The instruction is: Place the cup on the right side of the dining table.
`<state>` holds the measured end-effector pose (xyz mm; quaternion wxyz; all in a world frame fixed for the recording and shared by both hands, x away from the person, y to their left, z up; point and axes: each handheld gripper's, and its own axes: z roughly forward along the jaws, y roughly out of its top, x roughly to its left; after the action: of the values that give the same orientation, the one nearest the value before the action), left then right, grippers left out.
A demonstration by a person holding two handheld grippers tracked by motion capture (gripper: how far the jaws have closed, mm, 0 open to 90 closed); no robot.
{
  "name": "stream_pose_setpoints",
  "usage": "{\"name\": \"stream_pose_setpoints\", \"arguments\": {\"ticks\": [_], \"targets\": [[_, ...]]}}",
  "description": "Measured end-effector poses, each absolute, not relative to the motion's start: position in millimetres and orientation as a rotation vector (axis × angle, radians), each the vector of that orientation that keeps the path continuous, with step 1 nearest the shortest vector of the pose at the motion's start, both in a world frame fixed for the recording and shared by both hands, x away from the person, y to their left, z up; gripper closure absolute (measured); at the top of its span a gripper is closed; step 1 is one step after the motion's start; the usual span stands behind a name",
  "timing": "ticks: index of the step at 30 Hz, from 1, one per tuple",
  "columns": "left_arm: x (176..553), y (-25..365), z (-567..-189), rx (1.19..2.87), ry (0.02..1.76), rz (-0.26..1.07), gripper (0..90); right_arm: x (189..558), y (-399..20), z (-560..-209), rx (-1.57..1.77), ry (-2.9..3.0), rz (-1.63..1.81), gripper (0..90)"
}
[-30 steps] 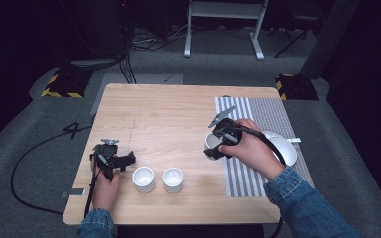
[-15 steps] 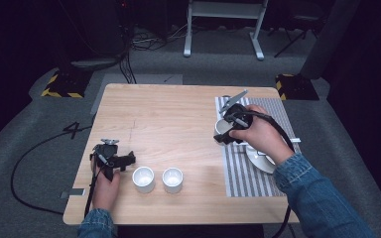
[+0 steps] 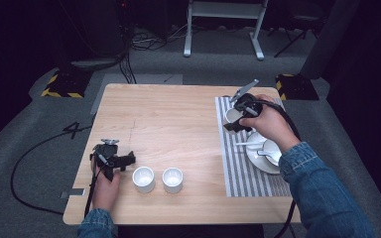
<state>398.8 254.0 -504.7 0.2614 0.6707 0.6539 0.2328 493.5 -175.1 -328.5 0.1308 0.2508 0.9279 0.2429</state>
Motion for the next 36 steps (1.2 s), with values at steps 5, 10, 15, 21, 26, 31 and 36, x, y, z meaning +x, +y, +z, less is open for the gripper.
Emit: {"name": "stream_pose_setpoints", "arguments": {"ticks": [5, 10, 15, 21, 26, 31, 36], "targets": [[398.8, 254.1, -504.7, 1.816, 1.77, 0.63, 0.2, 507.6, -186.0, -326.6, 0.747, 2.668, 0.716, 27.1], [398.9, 254.1, -504.7, 1.816, 1.769, 0.631, 0.2, 522.2, -196.0, -325.4, 0.743, 2.649, 0.732, 27.1], [399.1, 254.2, -504.6, 1.819, 1.767, 0.629, 0.1, 537.7, -205.8, -324.6, 0.767, 2.619, 0.711, 27.1], [399.1, 254.3, -504.5, 1.825, 1.765, 0.628, 0.1, 553.5, -216.1, -331.8, 0.81, 2.589, 0.704, 27.0], [399.1, 254.2, -504.6, 1.821, 1.767, 0.629, 0.1, 565.6, -222.4, -345.4, 0.83, 2.585, 0.697, 27.1], [399.5, 254.3, -504.5, 1.826, 1.762, 0.626, 0.1, 577.2, -223.8, -363.0, 0.83, 2.602, 0.679, 27.0], [399.6, 254.1, -504.5, 1.827, 1.761, 0.624, 0.1, 583.5, -223.2, -380.3, 0.834, 2.627, 0.663, 27.0]]}}
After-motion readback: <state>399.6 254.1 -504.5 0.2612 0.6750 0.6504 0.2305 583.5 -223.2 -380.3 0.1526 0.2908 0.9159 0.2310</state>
